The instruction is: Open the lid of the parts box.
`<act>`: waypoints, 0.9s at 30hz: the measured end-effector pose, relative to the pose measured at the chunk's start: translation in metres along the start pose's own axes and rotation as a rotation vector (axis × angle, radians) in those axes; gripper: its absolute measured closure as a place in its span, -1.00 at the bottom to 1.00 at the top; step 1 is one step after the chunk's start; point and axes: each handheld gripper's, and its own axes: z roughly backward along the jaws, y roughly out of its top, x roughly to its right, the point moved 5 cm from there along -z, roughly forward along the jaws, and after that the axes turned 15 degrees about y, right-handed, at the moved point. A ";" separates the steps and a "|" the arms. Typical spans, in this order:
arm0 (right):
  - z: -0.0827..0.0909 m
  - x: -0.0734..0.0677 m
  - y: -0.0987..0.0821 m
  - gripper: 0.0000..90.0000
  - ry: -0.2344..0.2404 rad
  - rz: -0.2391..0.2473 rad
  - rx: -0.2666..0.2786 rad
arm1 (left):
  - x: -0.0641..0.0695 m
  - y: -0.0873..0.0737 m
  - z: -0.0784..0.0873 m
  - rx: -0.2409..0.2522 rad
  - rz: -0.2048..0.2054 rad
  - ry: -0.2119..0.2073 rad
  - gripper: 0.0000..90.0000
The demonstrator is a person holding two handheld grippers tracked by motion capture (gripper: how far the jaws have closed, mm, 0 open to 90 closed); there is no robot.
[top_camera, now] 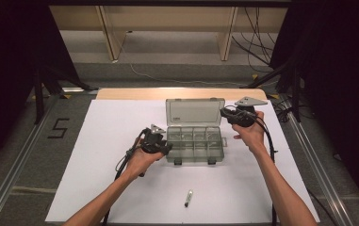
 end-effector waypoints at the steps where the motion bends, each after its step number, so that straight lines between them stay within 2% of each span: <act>1: 0.000 0.000 0.000 0.87 0.000 0.000 0.000 | 0.000 0.000 0.000 0.001 -0.001 0.002 0.48; 3: -0.003 0.005 0.001 0.87 -0.019 -0.003 0.017 | 0.000 0.000 0.000 -0.002 -0.007 0.005 0.49; 6: -0.006 0.008 0.002 0.87 -0.022 -0.017 0.016 | 0.000 0.000 0.000 -0.004 0.003 0.002 0.49; 7: -0.007 0.008 0.003 0.87 -0.015 -0.037 0.009 | 0.000 0.000 0.000 -0.005 0.004 0.003 0.49; 8: -0.011 0.010 0.005 0.87 -0.035 -0.052 0.014 | 0.000 0.000 0.000 -0.005 0.002 0.004 0.50; 10: -0.012 0.012 0.005 0.87 -0.034 -0.052 0.010 | 0.001 0.000 0.001 -0.005 0.003 0.004 0.50; 11: -0.013 0.013 0.006 0.86 -0.046 -0.083 -0.001 | 0.000 0.000 0.001 -0.004 -0.004 0.005 0.50; 13: -0.015 0.014 0.006 0.86 -0.051 -0.090 0.007 | 0.001 0.000 0.001 -0.004 -0.001 0.005 0.50; 15: -0.016 0.015 0.007 0.86 -0.064 -0.110 -0.008 | 0.000 0.000 0.001 -0.006 0.000 0.003 0.50; 17: -0.018 0.017 0.008 0.86 -0.062 -0.107 -0.008 | 0.000 0.000 0.001 -0.009 0.000 -0.001 0.50; 24: -0.022 0.021 0.011 0.89 -0.068 -0.157 -0.048 | 0.000 0.000 0.002 -0.009 0.012 -0.005 0.51; 27: -0.023 0.024 0.011 0.89 -0.074 -0.160 -0.071 | 0.000 0.000 0.002 -0.009 0.012 -0.006 0.52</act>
